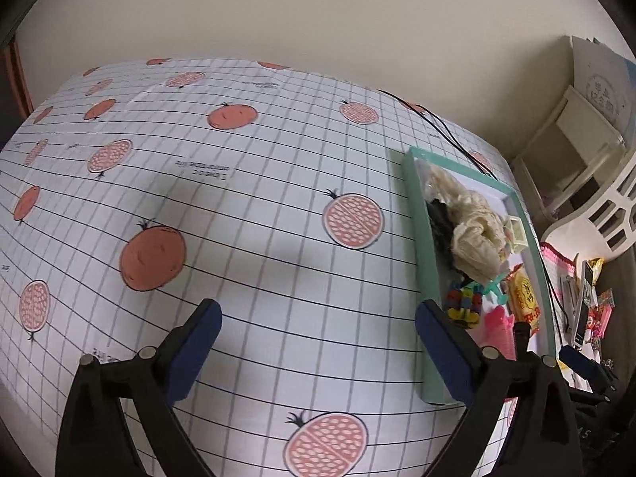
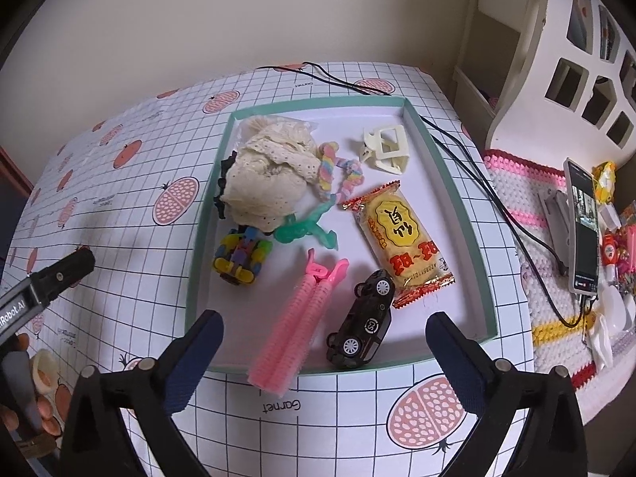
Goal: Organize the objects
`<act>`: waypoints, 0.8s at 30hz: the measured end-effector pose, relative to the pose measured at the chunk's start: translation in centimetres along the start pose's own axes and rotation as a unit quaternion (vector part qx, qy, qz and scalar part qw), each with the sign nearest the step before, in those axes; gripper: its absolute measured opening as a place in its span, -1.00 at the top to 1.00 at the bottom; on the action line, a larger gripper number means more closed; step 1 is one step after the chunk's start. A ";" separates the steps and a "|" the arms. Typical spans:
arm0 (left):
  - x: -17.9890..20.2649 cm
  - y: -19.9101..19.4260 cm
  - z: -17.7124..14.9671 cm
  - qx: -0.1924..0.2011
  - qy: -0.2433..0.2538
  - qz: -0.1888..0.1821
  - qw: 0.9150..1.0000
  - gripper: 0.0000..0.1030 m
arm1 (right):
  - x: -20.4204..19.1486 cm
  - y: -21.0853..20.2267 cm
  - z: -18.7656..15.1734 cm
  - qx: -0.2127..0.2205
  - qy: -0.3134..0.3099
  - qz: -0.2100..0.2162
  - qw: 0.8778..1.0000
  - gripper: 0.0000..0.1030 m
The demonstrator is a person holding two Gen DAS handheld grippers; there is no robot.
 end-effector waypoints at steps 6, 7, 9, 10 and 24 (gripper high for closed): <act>-1.2 -0.7 0.1 0.011 0.009 0.011 1.000 -0.90 | -0.3 -0.3 -0.4 0.002 -0.001 -0.005 1.000 -1.00; -1.3 -0.8 0.1 0.010 0.012 0.010 1.000 -0.90 | -0.5 -0.4 -0.5 0.003 -0.001 -0.004 1.000 -1.00; -1.5 -1.2 -0.1 0.013 0.019 0.009 1.000 -0.90 | -0.9 -0.6 -0.7 0.004 -0.001 -0.001 1.000 -1.00; -1.6 -1.5 -0.1 0.016 0.021 0.009 1.000 -0.90 | -1.1 -0.7 -0.8 0.003 -0.001 0.003 1.000 -1.00; -2.6 -4.4 -2.0 0.041 0.044 0.005 0.998 -0.90 | -2.6 -1.6 -3.5 0.000 -0.011 -0.013 1.000 -1.00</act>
Point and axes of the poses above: each gripper's, at about its wrist camera, not at the fingertips, and y roughly the way its jaws point, x to its right, z to its top, the point moved 9 cm from there along y, roughly the way its jaws point, and after that the axes turned 2 degrees about z, right-handed, at the moved point
